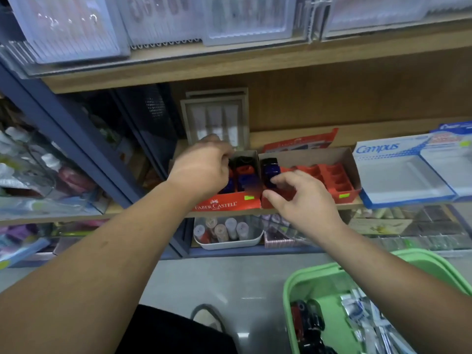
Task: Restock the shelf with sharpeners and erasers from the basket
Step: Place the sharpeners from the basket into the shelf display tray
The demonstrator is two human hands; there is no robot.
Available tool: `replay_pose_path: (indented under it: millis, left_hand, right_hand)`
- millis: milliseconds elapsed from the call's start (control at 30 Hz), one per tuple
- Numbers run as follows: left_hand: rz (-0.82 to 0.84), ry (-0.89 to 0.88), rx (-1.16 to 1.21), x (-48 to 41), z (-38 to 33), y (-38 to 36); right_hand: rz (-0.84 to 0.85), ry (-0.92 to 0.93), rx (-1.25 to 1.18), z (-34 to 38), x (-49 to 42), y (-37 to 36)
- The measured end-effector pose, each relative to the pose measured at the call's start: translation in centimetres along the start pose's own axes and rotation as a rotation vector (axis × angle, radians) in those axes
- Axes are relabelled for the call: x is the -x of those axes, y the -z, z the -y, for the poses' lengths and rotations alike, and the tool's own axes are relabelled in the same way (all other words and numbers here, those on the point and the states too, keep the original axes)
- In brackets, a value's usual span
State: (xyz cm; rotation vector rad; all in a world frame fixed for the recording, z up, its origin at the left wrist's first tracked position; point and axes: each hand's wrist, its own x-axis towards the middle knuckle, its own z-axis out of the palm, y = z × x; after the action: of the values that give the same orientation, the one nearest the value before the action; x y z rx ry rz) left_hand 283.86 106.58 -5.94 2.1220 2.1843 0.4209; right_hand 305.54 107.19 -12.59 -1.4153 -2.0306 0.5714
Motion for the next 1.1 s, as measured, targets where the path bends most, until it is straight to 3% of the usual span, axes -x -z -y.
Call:
replay_pose_path:
  millis: [100,233,300,433,500,600,733,900,1100]
  left_hand:
    - [-0.109,-0.166,0.091,1.8,-4.2,-0.4]
    - [0.187,-0.329,0.222,4.7,-10.1,-3.1]
    - [0.41,-0.374,0.173,6.5,-12.4,-6.0]
    - [0.76,-0.364,0.089,10.4,-15.0,-13.9]
    - [0.864,-0.332,0.042,12.5,-15.6,-17.7]
    - [0.989,-0.314,-0.021,14.7,-15.9,-21.5]
    - [1.032,-0.215,-0.011,15.8,-16.5,-24.9]
    - [1.211,-0.076,0.056,17.9,-17.9,-28.8]
    - [1.25,-0.329,-0.178,19.9,-18.0,-31.6]
  right_hand:
    - [-0.062,0.082,0.099,-1.2,2.2,2.4]
    - [0.014,0.078,0.287,-4.3,6.2,5.4]
    - [0.225,-0.058,0.36,-6.9,8.3,5.9]
    - [0.854,-0.379,0.304,-13.3,13.3,3.6]
    - [0.985,-0.506,0.207,-16.2,16.6,1.6]
    - [1.013,-0.658,0.076,-19.4,20.6,-0.6]
    - [1.05,-0.824,-0.048,-22.1,23.5,-3.0]
    - [1.095,-0.847,-0.127,-24.1,25.7,-5.4]
    - [1.168,-0.904,-0.165,-27.0,25.4,-5.9]
